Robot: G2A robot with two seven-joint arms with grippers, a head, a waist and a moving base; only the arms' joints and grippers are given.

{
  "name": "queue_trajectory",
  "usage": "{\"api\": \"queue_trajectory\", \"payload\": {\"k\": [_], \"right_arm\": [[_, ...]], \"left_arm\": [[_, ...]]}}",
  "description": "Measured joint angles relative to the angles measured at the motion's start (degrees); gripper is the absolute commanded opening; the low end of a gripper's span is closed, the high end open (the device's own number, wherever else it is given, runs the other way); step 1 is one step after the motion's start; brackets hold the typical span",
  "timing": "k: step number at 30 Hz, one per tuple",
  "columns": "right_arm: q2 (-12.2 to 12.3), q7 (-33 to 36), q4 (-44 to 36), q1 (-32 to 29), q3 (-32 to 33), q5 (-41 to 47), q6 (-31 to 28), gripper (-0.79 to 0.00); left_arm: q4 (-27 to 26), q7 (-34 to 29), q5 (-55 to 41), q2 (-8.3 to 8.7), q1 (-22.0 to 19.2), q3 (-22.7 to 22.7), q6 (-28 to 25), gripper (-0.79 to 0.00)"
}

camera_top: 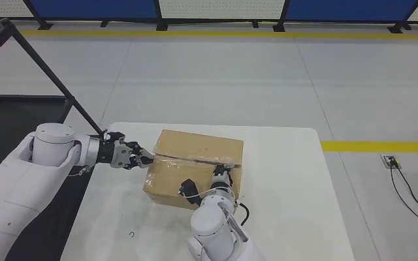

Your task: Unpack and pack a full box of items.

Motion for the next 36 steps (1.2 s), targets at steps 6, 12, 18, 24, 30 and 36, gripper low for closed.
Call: {"api": "queue_trajectory", "payload": {"k": [6,12,18,24,30,36], "right_arm": [[-0.4,-0.4,-0.1,-0.2,0.2,-0.9,-0.3,-0.785],[-0.7,-0.8,-0.4,-0.7,0.6,-1.9,-0.6,-0.785],[-1.0,-1.1,-0.6,-1.1,0.8,-2.5,-0.8,-0.785],[-1.1,-0.6,-0.7,-1.0,0.5,-2.5,-1.0,-0.785],[-1.3,-0.5,-0.1,-0.6,0.5,-2.5,-1.3,-0.785],[-1.5,-0.2,0.3,-0.5,0.6,-2.5,-1.2,-0.785]], "left_arm": [[0.5,0.0,-0.2,0.14,-0.3,0.0,0.0,-0.739],[1.2,0.0,-0.1,0.23,-0.6,-0.2,0.0,-0.730],[2.0,-0.2,0.2,0.57,-0.6,-0.9,-0.2,-0.677],[2.4,-0.3,0.4,1.38,-0.3,-2.3,-0.3,-0.650],[2.2,0.3,-0.5,2.27,0.3,-4.9,-0.5,-0.653],[-0.4,1.5,-5.0,2.65,2.4,-7.6,-1.2,-0.634]]}}
